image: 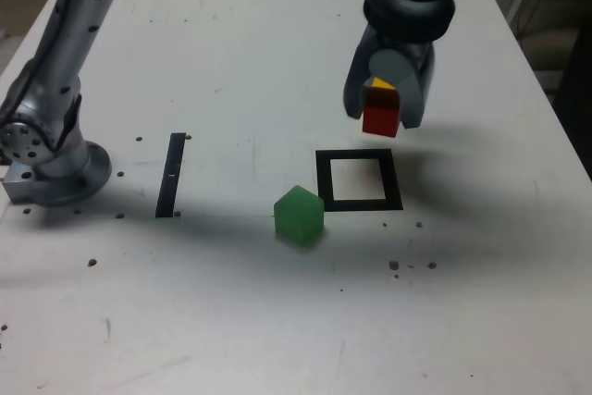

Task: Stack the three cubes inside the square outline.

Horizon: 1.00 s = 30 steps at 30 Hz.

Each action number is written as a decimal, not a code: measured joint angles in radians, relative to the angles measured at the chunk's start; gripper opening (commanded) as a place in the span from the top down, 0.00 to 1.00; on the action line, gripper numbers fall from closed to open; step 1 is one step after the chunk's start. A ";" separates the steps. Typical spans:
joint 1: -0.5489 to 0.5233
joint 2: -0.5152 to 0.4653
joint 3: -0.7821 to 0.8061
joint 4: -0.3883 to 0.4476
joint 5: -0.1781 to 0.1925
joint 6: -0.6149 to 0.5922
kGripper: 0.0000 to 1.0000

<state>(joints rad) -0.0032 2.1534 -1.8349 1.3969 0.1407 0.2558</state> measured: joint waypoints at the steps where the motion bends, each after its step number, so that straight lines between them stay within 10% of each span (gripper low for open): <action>1: 0.000 -0.003 0.011 -0.006 -0.008 -0.014 0.54; 30: -0.037 -0.041 0.254 -0.155 -0.095 -0.279 0.54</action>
<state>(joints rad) -0.0401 2.1128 -1.5807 1.2420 0.0461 -0.0230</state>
